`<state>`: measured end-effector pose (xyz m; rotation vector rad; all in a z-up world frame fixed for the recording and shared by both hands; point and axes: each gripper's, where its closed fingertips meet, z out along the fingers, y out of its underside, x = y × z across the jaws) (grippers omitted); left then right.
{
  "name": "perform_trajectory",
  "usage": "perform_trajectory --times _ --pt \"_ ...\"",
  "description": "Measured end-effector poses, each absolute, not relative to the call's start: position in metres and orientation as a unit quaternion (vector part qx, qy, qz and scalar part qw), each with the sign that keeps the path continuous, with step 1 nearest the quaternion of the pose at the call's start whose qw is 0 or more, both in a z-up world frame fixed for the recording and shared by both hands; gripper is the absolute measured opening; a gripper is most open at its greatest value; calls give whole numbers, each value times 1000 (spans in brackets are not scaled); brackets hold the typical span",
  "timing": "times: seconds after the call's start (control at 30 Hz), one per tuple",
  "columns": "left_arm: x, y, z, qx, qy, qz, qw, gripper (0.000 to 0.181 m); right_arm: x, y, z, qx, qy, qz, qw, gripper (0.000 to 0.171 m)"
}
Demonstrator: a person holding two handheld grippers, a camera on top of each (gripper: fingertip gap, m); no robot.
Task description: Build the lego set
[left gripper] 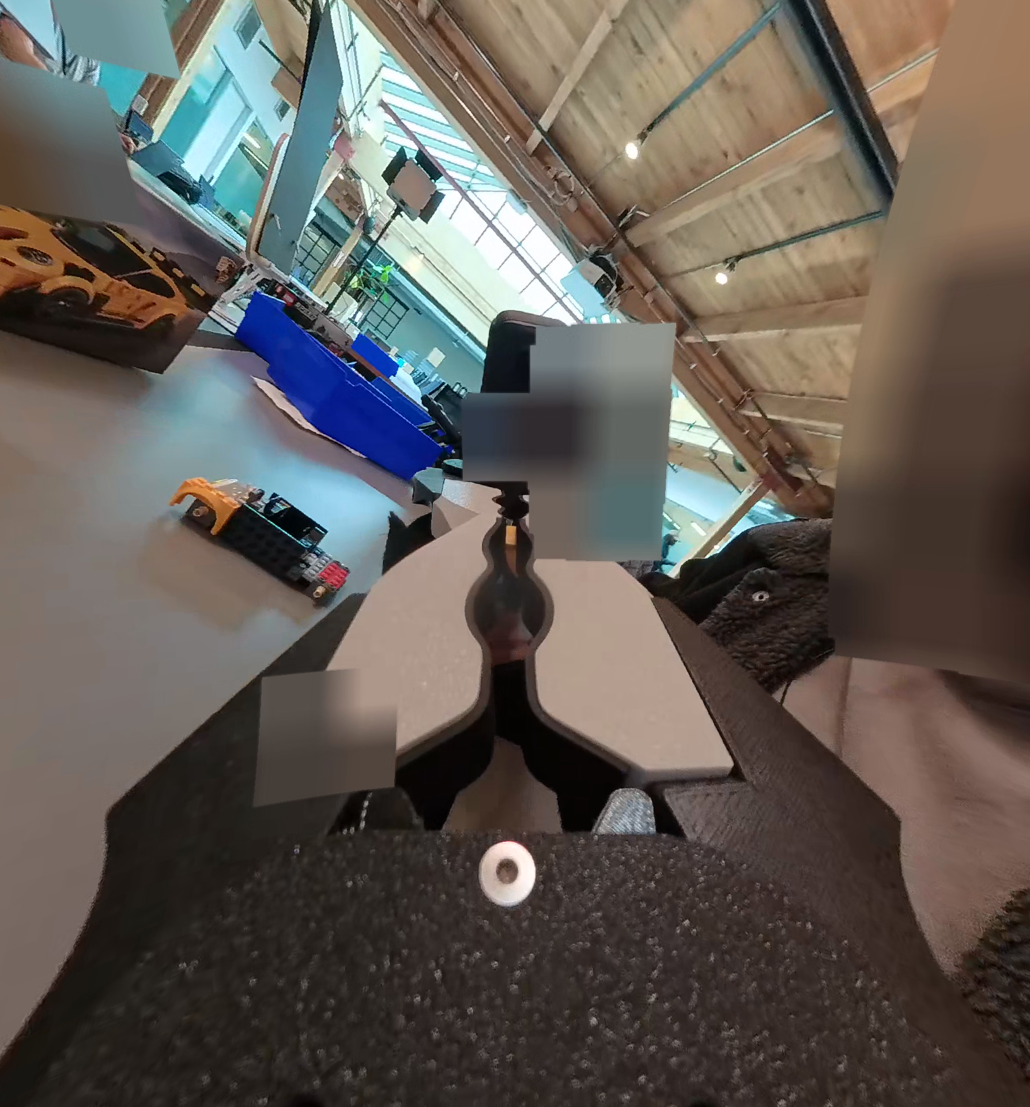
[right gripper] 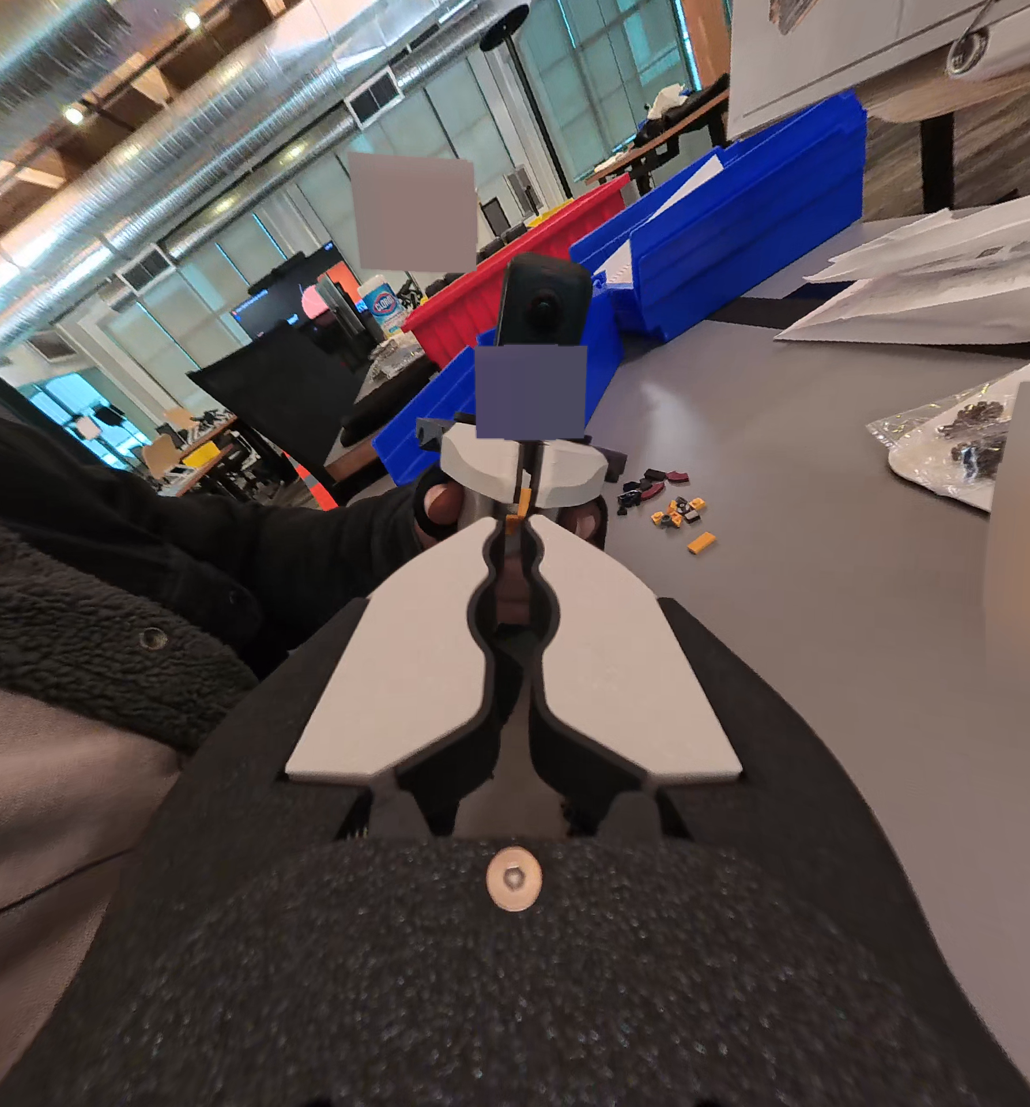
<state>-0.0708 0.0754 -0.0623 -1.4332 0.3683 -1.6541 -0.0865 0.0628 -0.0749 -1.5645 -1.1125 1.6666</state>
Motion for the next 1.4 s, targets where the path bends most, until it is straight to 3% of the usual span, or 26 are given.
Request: perform_trajectory --times 0.03,0.23,0.43,0.7,0.87,1.13,1.4 --pt "-71 75 -63 -582 156 -661 448 3 -87 63 -76 -587 -426 619 302 4" --pt "-91 75 -65 -610 175 -620 461 10 -83 70 -99 -542 -564 457 424 3" --pt "-95 63 -98 -691 203 -567 399 12 -82 69 -114 -411 -678 229 565 3" --pt "-75 52 -124 -747 244 -499 365 20 -84 68 -125 -287 -731 21 619 4" --pt "-73 54 -131 -761 257 -461 377 7 -86 64 -129 -261 -737 -11 623 4" --pt "-87 46 -143 -746 381 -336 431 7 -80 71 -137 -321 -736 58 594 10" --pt "-127 45 -181 -784 390 -266 402 7 -66 97 -134 -409 -696 119 578 11"
